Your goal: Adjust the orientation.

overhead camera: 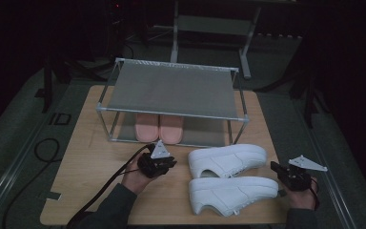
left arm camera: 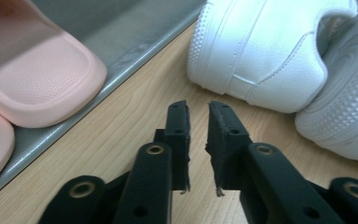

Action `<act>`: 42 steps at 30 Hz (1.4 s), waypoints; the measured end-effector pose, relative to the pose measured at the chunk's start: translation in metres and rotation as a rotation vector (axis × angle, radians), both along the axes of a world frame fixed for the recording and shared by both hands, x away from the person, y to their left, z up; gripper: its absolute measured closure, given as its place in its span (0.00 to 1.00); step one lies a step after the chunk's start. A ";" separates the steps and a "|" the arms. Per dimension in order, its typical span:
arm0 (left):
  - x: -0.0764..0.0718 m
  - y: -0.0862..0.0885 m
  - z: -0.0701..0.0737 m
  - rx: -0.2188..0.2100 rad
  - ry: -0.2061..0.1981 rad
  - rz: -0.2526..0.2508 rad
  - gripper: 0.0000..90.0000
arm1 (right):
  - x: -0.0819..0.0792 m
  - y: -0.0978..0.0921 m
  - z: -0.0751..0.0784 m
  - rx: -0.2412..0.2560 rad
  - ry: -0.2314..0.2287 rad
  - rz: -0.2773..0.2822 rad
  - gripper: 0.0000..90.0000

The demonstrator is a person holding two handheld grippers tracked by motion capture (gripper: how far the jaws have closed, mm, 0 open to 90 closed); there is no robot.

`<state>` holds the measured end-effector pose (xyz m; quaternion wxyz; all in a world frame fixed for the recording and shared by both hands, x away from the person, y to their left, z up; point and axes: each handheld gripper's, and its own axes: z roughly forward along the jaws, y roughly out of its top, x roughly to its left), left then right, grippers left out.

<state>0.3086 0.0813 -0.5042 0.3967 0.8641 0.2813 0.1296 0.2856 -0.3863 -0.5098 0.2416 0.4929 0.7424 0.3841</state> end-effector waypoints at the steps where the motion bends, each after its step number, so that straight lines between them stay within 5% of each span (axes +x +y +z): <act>1: 0.000 0.000 0.000 0.002 -0.001 -0.004 0.91 | 0.001 0.001 0.003 0.002 -0.007 0.011 1.00; 11: -0.003 -0.008 0.006 0.002 -0.011 -0.043 0.98 | 0.022 0.026 0.032 -0.007 -0.065 0.129 1.00; 18: -0.004 -0.019 0.015 -0.002 -0.030 -0.073 0.99 | 0.039 0.037 0.041 -0.021 -0.052 0.183 1.00; 42: -0.010 -0.056 0.028 0.016 -0.053 -0.187 0.99 | 0.068 0.044 0.043 -0.020 -0.017 0.174 1.00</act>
